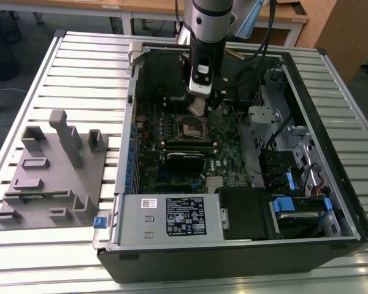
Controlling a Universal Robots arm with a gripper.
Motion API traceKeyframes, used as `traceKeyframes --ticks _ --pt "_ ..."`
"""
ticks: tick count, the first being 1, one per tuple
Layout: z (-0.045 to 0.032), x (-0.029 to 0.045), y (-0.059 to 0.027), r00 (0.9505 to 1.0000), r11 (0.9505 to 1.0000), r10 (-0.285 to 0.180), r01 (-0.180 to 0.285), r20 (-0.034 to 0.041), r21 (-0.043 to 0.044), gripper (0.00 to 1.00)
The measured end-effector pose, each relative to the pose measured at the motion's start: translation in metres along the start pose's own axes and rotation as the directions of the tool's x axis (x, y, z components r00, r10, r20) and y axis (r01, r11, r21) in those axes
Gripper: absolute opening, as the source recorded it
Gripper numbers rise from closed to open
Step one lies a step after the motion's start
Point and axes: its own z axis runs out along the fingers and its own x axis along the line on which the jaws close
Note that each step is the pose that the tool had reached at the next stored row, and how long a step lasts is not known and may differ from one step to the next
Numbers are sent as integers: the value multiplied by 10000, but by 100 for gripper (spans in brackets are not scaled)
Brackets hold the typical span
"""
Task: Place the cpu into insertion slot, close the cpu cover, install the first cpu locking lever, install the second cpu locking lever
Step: 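Place the cpu into insertion slot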
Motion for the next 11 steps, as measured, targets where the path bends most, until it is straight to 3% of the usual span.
traceKeyframes --ticks 3,6,11 --pt "0 0 0 10000 10000 52 -52 5 -1 54" --pt "3 0 0 9984 9984 565 -565 49 -12 54" --pt "7 0 0 9891 9892 1467 -1466 126 -37 54"
